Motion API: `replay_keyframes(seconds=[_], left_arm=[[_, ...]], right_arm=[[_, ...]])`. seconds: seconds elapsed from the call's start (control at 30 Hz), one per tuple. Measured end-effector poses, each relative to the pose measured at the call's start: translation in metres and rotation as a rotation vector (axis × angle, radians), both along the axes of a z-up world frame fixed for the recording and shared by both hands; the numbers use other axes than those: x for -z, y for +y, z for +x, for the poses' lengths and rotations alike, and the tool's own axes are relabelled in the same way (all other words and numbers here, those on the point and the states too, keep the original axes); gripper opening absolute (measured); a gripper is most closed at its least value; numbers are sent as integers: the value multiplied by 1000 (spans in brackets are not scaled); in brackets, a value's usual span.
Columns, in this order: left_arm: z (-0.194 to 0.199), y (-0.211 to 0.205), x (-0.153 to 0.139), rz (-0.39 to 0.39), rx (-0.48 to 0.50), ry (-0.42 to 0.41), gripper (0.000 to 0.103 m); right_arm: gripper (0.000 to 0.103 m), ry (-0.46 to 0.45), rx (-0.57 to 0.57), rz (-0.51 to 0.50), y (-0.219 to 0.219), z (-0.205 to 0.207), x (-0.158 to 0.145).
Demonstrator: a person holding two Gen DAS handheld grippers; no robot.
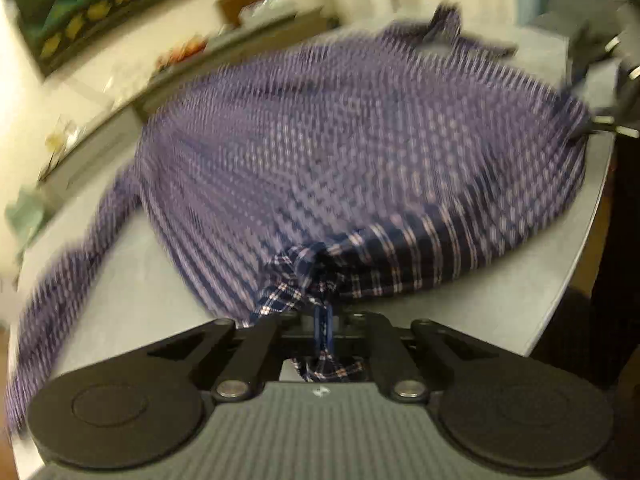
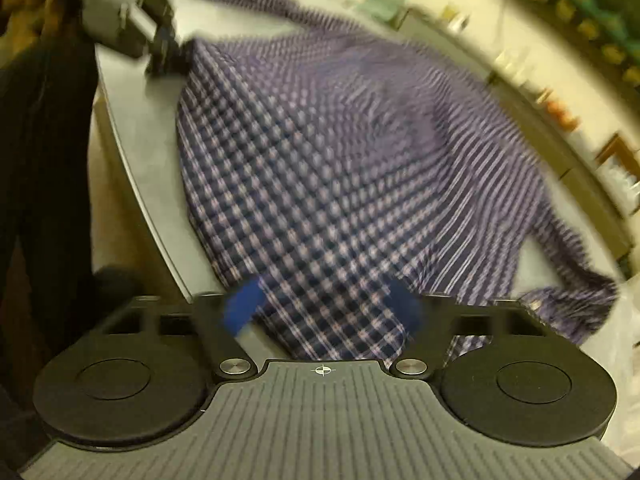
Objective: Fold clothes
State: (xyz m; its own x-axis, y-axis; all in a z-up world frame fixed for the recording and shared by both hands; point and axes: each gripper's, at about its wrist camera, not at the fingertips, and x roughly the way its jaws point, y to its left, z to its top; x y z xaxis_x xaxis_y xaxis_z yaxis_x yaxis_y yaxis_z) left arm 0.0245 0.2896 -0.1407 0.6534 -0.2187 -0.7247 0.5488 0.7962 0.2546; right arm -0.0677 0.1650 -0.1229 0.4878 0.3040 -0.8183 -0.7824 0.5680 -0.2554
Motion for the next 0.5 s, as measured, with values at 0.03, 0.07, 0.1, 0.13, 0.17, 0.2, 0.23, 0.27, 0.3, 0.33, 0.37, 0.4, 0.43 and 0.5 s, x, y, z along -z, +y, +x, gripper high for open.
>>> replay_keyframes(seconds=[0.03,0.07,0.1,0.13,0.17,0.2,0.23,0.27,0.3,0.33,0.37,0.4,0.43,0.5], left_arm=[[18,7,-19,-48,-26,-17,4],[38,14,-39,-101,-60,-35,4],[65,24,-60,-175,-132,-47,7],[97,36,-78,-266,-242,-41,18],[122,46,-88,-330,-339,-26,26],[133,54,-88,-336,-396,-22,52],[143,61,-87,-332,-446,-20,59],[152,68,-86,-329,-496,-19,59],[162,75,-85,-325,-546,-17,61],[156,83,-81,-334,-556,-12,65],[144,93,-73,-348,-550,-12,67],[132,101,-66,-358,-547,-17,70],[123,104,-55,-339,-543,-6,72],[108,110,-32,-291,-532,21,71]], right_arm=[[2,29,9,14,-5,12,-7],[0,28,18,37,-10,25,-18],[0,13,68,88,-19,44,-35],[0,-13,150,159,-30,68,-56],[0,-54,251,221,-41,92,-74],[1,-106,366,277,-53,117,-88],[4,-168,496,293,-63,138,-96],[15,-216,610,271,-68,152,-97],[15,-222,656,254,-71,156,-96],[16,-207,638,270,-70,148,-94],[27,-197,589,305,-66,131,-94],[58,-197,528,334,-58,109,-90],[70,-202,461,357,-47,84,-85],[85,-225,340,352,-24,38,-65]])
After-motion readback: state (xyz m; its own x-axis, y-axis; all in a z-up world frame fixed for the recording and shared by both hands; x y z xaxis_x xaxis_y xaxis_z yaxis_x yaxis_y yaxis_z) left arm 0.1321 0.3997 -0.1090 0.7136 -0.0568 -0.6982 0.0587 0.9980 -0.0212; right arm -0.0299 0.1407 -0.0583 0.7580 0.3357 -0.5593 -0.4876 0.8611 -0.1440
